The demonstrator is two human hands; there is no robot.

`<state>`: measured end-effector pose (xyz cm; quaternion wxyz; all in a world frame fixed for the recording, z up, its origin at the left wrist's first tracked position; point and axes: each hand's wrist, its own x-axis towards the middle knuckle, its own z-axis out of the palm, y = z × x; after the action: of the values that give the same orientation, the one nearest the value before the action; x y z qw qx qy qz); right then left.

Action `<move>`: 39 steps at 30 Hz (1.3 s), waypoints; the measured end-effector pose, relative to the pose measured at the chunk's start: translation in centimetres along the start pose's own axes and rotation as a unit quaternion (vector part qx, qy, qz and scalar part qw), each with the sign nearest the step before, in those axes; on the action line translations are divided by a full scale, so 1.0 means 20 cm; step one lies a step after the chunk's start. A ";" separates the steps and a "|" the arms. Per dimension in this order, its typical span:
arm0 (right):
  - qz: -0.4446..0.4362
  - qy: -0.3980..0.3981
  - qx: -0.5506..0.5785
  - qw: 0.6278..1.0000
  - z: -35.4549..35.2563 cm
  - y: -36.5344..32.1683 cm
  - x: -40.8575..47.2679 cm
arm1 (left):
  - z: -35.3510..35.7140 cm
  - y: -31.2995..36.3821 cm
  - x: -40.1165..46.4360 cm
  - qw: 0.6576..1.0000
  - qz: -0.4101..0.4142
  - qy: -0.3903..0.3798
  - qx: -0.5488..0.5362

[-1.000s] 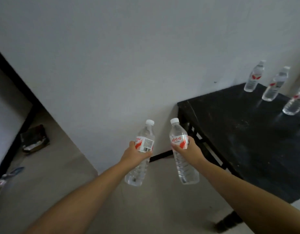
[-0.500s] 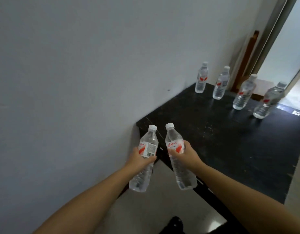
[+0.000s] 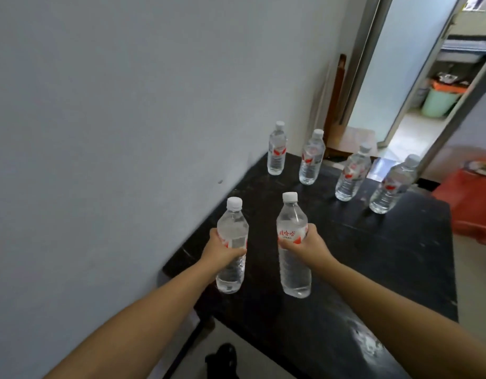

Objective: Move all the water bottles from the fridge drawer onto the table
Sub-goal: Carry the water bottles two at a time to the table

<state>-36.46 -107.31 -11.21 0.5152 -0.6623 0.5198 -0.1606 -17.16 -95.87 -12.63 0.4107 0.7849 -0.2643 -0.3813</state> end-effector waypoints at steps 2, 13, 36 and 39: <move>0.009 0.022 0.018 1.000 -0.03 -0.01 0.10 | 0.06 0.06 0.16 1.000 0.008 -0.005 -0.008; 0.015 0.133 0.105 0.985 -0.10 -0.21 0.83 | 0.22 0.46 1.20 0.988 0.133 -0.066 0.040; 0.082 0.163 0.133 0.974 -0.08 -0.13 1.15 | 0.28 0.45 1.52 0.988 0.090 -0.113 0.060; 0.101 0.146 0.137 0.974 -0.11 -0.14 1.10 | 0.27 0.37 1.56 0.987 0.075 -0.115 0.081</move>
<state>-27.75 -127.54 -15.09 0.5333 -0.4987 0.6266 -0.2725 -4.56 -124.74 -20.31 0.3400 0.7446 -0.3978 -0.4144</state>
